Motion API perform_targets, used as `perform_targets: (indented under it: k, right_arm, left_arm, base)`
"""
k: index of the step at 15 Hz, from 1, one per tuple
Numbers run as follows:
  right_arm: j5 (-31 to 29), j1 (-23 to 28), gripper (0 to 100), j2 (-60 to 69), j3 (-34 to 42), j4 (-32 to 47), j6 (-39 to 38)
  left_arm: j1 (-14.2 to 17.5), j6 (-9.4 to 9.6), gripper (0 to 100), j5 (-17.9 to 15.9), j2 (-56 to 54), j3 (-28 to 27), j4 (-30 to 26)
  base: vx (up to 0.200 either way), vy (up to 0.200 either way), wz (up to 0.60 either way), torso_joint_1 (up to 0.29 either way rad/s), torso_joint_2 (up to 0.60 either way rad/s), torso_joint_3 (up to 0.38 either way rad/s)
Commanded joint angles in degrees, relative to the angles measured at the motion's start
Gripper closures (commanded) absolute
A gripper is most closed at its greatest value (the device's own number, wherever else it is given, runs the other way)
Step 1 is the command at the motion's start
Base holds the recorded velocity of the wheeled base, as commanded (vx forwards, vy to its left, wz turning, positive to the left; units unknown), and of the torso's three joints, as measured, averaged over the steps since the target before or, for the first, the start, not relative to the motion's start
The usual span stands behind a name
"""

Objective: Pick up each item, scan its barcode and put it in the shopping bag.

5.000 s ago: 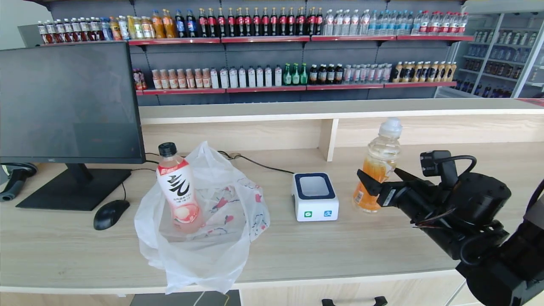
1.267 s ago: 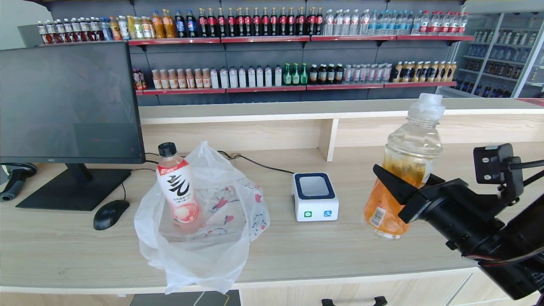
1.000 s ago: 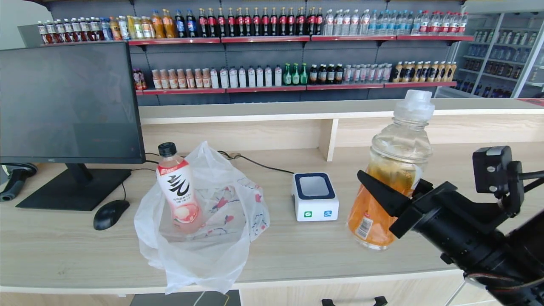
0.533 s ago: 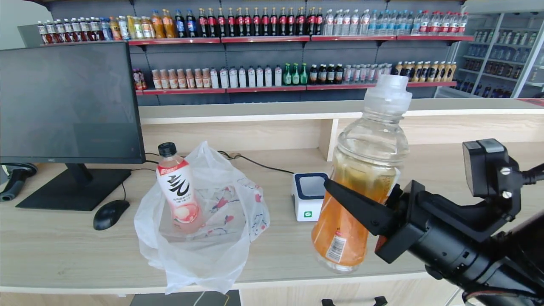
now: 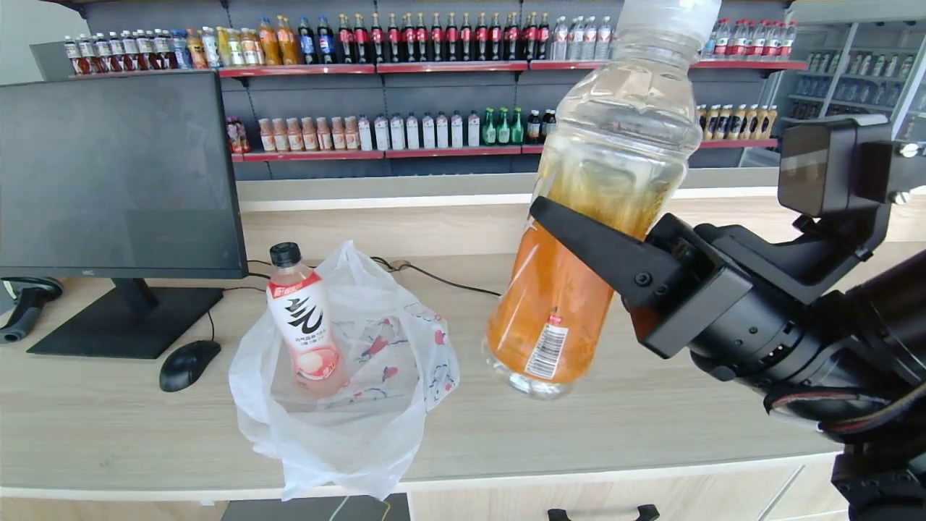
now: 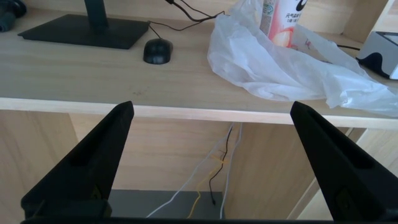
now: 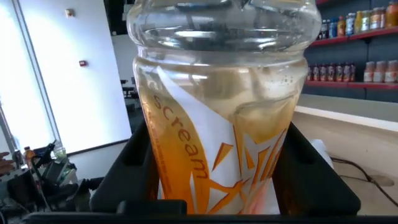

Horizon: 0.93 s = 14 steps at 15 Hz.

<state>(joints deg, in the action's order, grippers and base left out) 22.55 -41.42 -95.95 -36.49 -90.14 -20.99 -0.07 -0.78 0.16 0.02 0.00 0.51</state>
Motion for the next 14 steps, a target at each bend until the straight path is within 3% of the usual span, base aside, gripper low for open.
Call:
perform_targets:
  k: [1, 11, 14]
  right_arm:
    - [1.18, 0.38, 100, -1.52, -2.10, 0.14, -1.07]
    - [2.50, 3.10, 100, 3.58, 0.98, 0.14, -8.80]
    - [2.85, 3.19, 100, 5.60, -0.69, 0.14, -15.13]
  left_arm:
    - [-0.01, -0.01, 0, 0.02, -0.02, 0.00, 0.02]
    - [-0.01, -0.01, 0, 0.02, -0.02, 0.00, 0.02]
    - [0.07, -0.01, 0, 0.02, -0.02, 0.00, 0.02]
  base:
    - [0.000, 0.000, 0.00, 0.000, 0.00, 0.000]
    - [0.000, 0.000, 0.00, 0.000, 0.00, 0.000]
    - [0.000, 0.000, 0.00, 0.000, 0.00, 0.000]
